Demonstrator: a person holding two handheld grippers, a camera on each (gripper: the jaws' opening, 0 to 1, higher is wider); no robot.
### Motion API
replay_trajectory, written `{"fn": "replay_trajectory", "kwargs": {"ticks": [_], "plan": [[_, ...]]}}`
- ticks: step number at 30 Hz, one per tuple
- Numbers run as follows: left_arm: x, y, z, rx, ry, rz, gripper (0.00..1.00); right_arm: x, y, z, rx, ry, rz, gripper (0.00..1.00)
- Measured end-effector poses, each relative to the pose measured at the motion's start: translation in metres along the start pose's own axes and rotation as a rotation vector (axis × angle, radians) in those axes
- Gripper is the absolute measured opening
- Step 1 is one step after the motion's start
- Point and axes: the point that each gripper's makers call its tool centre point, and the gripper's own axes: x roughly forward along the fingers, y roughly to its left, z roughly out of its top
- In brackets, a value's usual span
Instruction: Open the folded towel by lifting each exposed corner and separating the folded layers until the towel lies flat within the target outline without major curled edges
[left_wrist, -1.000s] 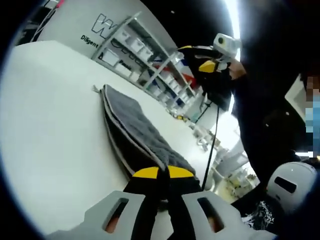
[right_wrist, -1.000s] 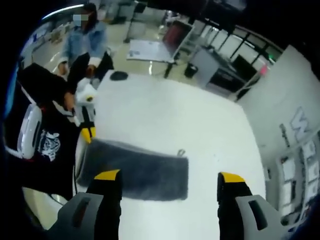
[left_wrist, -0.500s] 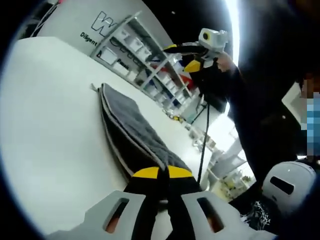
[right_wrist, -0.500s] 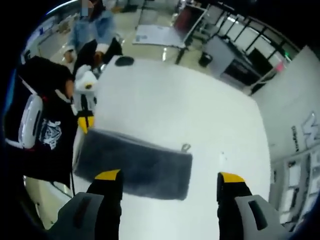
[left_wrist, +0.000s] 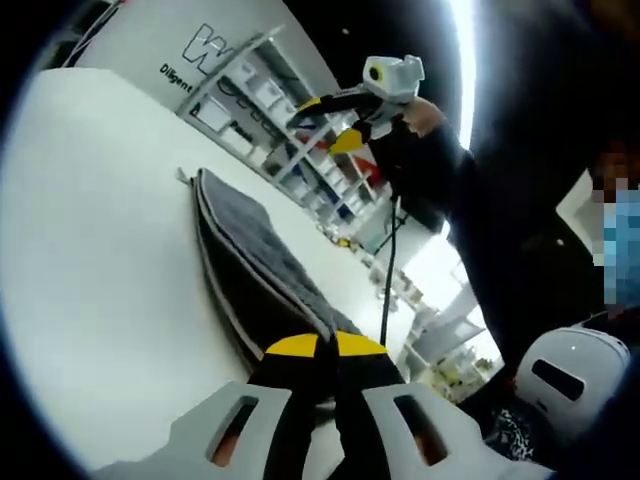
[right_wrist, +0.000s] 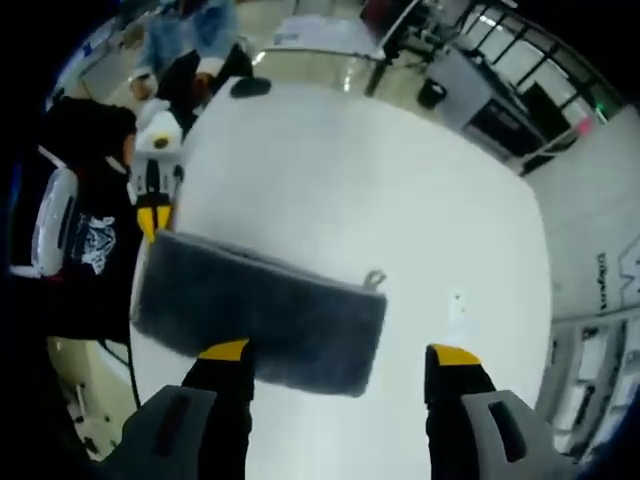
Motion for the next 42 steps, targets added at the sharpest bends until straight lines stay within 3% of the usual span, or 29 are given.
{"fn": "replay_trajectory", "kwargs": {"ticks": [14, 28, 42], "plan": [[-0.001, -0.003, 0.001, 0.021, -0.002, -0.024, 0.01, 0.009, -0.007, 0.010, -0.004, 0.016, 0.026, 0.64], [0.000, -0.003, 0.002, 0.008, -0.007, -0.043, 0.01, 0.037, -0.015, 0.007, -0.038, 0.065, 0.049, 0.59], [0.000, -0.003, 0.002, -0.001, -0.005, -0.064, 0.01, 0.055, -0.023, 0.009, -0.044, 0.061, 0.064, 0.55]]}}
